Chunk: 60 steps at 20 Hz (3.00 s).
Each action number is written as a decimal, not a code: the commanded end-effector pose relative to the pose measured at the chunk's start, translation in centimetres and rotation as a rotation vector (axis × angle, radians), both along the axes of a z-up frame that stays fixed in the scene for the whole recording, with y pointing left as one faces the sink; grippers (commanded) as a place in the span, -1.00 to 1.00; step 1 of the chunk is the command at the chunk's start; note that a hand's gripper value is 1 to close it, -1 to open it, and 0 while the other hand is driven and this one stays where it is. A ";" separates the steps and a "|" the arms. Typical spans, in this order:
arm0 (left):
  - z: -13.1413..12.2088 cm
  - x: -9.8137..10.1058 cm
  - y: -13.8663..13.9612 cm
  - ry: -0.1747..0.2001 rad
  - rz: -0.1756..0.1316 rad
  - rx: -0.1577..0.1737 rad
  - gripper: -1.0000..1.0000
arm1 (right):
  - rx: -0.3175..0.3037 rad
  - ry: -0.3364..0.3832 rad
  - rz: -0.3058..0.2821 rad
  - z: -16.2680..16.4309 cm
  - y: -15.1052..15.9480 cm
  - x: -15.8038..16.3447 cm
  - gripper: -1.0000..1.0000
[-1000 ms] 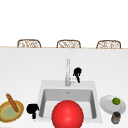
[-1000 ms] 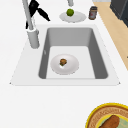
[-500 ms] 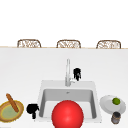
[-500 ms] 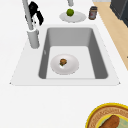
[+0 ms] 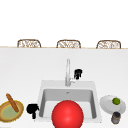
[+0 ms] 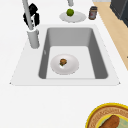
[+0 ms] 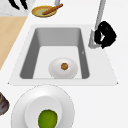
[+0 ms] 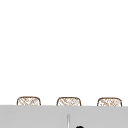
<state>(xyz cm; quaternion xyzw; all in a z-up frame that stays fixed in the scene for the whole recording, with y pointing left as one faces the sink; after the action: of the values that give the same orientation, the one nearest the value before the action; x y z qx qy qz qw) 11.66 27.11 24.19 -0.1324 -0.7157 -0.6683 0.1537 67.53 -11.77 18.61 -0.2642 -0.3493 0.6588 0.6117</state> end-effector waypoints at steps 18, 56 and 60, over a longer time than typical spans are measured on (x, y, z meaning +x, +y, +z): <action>0.0 0.0 0.0 0.000 0.000 0.000 0.00 | 0.225 -0.132 0.152 -4.0 -3.4 -0.7 1.00; 0.0 0.0 0.0 0.000 0.000 0.000 0.00 | 0.133 -0.145 0.251 4.0 -7.1 -0.1 -1.00; 0.0 0.0 0.0 0.000 0.000 0.000 0.00 | 0.141 -0.150 0.235 5.1 -8.9 -1.0 -1.00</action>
<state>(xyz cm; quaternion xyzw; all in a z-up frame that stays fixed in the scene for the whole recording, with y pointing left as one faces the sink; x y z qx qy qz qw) 11.66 27.11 24.19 -0.1324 -0.7157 -0.6683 0.1537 66.99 -19.56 22.97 -0.2240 -0.4670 0.6844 0.5132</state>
